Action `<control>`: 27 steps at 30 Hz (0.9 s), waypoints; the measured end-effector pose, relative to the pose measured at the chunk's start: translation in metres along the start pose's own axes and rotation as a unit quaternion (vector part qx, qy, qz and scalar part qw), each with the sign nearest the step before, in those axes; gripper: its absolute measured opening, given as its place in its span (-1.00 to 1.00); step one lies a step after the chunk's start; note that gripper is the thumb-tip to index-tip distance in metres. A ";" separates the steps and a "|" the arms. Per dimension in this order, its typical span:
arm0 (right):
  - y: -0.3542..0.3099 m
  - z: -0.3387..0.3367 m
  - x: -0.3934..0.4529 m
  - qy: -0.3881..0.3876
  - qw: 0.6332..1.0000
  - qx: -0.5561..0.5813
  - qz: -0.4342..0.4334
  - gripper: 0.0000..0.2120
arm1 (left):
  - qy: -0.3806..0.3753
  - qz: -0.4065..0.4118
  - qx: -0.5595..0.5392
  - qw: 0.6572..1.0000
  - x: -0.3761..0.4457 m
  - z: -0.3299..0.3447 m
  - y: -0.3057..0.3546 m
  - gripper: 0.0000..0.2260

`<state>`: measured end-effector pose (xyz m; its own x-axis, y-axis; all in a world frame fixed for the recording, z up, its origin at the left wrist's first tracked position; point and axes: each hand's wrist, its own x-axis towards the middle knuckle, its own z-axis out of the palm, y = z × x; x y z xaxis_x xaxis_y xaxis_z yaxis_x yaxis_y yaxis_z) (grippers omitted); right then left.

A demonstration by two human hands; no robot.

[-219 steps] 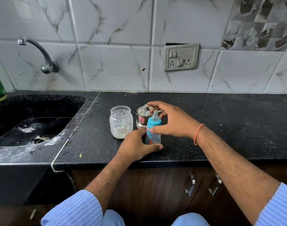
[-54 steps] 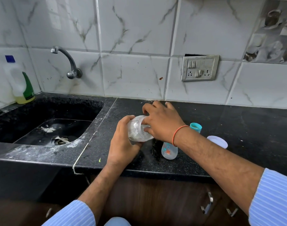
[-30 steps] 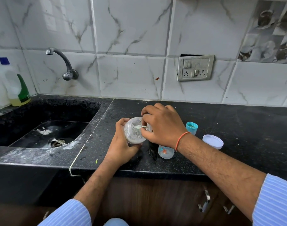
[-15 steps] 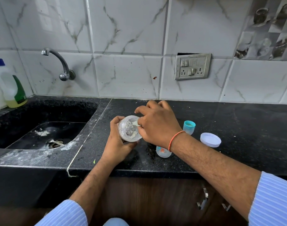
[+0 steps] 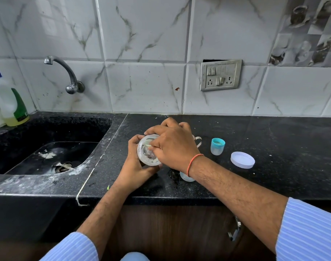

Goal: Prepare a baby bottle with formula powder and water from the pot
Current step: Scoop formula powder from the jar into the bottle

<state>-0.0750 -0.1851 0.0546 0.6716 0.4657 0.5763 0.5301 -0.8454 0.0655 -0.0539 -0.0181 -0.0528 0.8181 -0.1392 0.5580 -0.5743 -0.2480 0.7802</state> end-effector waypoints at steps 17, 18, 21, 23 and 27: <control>0.002 -0.019 0.000 -0.100 0.995 0.015 -0.012 -0.83 | 0.009 0.020 0.008 1.000 -0.001 0.000 0.004 -0.18; 0.002 -0.020 0.000 -0.107 0.994 0.012 -0.016 -0.82 | 0.007 0.019 0.009 1.000 -0.001 0.000 0.006 -0.18; 0.005 -0.022 0.001 -0.125 0.992 -0.003 -0.030 -0.81 | 0.010 0.017 0.010 1.000 -0.002 0.001 0.008 -0.16; 0.005 -0.023 0.002 -0.134 0.990 -0.016 -0.043 -0.82 | 0.015 0.016 0.010 1.000 -0.003 0.001 0.008 -0.14; 0.006 -0.025 0.002 -0.157 0.985 -0.039 -0.060 -0.83 | 0.018 -0.001 0.003 1.000 -0.003 0.000 0.009 -0.12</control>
<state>-0.0834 -0.1961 0.0768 0.7406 0.6105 0.2808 0.5816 -0.7916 0.1873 -0.0613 -0.0203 -0.0479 0.8180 -0.1045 0.5657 -0.5718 -0.2543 0.7799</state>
